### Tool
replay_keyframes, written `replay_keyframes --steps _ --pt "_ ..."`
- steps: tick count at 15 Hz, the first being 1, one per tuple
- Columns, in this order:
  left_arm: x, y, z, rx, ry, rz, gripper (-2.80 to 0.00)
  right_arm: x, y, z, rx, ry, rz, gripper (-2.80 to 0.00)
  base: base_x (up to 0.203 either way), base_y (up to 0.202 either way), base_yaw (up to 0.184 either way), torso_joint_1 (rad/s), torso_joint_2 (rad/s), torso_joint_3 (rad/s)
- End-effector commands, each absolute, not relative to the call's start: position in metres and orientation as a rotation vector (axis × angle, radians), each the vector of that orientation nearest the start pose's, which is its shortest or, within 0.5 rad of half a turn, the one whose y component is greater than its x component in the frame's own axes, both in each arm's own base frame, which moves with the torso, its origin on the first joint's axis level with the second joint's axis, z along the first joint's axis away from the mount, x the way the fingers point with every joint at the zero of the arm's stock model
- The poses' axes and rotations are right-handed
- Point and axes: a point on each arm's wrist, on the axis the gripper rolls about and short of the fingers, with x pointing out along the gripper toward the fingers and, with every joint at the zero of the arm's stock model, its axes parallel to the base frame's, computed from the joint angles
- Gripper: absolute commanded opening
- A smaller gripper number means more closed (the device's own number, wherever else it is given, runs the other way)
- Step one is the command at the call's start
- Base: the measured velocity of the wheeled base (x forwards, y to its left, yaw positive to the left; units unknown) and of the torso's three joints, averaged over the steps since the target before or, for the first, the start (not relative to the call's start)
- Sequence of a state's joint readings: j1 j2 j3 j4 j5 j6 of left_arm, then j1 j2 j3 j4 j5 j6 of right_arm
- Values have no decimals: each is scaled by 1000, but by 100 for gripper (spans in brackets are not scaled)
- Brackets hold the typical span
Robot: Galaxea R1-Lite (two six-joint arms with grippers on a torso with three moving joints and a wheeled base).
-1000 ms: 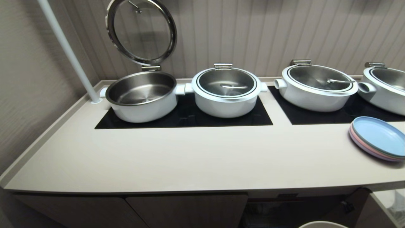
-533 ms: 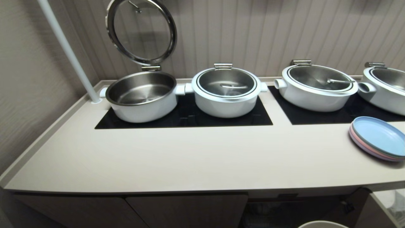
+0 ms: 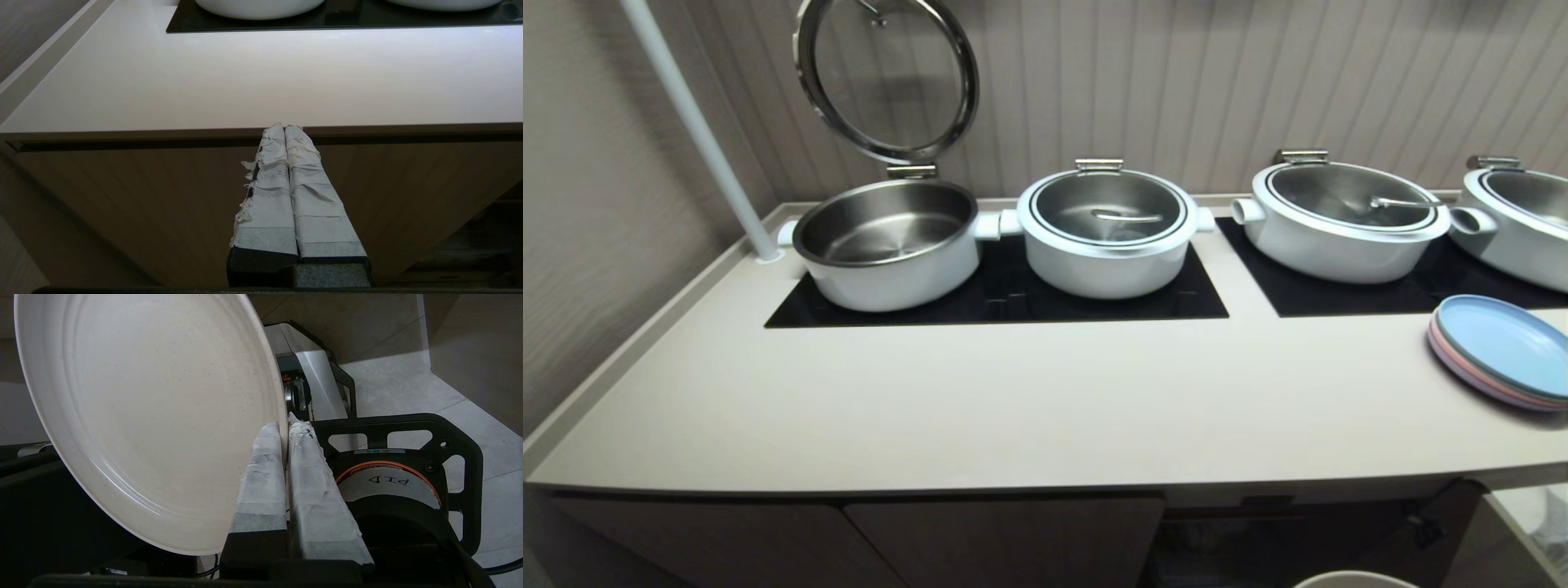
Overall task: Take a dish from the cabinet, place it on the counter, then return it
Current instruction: Put it back into the cabinet
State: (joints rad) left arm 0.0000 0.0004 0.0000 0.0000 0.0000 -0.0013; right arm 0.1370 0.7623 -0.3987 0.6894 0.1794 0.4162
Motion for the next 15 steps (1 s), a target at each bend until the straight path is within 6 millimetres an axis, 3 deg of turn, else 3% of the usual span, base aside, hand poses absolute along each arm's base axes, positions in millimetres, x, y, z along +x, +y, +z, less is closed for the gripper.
replay_keyframes --steps 1,15 --pt "-23 0 75 -2 0 0 -280 23 7 127 398 1107 62 -280 0 0 0 -85 185 92" --pt "-23 0 75 -2 0 0 -280 23 7 127 412 1105 54 -280 0 0 0 -130 281 146"
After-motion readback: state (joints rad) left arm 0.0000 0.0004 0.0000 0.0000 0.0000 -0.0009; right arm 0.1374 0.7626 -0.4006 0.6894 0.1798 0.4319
